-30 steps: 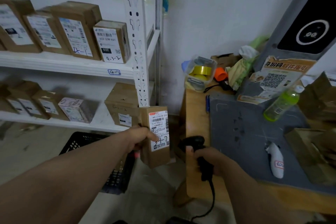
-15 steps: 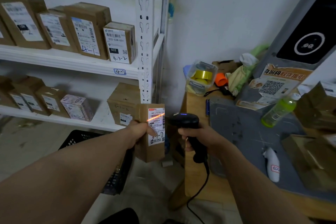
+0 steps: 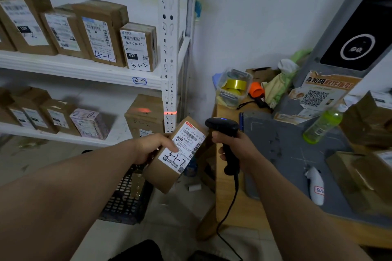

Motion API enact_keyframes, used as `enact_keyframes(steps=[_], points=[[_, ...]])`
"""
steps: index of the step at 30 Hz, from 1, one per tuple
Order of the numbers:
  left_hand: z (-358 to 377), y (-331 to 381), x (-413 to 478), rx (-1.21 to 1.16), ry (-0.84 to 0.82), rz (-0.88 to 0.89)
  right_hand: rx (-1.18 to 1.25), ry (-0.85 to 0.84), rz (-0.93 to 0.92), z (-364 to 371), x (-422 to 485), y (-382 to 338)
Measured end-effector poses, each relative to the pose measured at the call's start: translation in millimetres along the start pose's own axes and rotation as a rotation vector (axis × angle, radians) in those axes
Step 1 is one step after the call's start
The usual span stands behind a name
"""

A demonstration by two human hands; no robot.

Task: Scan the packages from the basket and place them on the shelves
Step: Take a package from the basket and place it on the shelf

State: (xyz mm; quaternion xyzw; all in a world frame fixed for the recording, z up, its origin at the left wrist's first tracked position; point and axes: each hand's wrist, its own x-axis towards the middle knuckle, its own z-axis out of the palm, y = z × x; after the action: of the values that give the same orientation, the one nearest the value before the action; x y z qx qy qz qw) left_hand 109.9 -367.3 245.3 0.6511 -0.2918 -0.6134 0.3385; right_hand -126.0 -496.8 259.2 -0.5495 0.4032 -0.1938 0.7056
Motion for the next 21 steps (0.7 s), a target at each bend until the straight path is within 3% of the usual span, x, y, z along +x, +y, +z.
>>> enact_keyframes(steps=[2, 14, 21], points=[[1.9, 3.7, -1.5, 0.047, -0.04, -0.008, -0.047, -0.014, -0.004, 1.8, -0.2, -1.5], [-55.4, 29.1, -18.3, 0.122, 0.089, -0.09, -0.57, -0.17, -0.057, 16.9, -7.9, -10.5], [-60.1, 32.6, -17.1, 0.13, 0.106, -0.095, -0.581, -0.183, -0.053, 27.6, -9.4, -15.0]])
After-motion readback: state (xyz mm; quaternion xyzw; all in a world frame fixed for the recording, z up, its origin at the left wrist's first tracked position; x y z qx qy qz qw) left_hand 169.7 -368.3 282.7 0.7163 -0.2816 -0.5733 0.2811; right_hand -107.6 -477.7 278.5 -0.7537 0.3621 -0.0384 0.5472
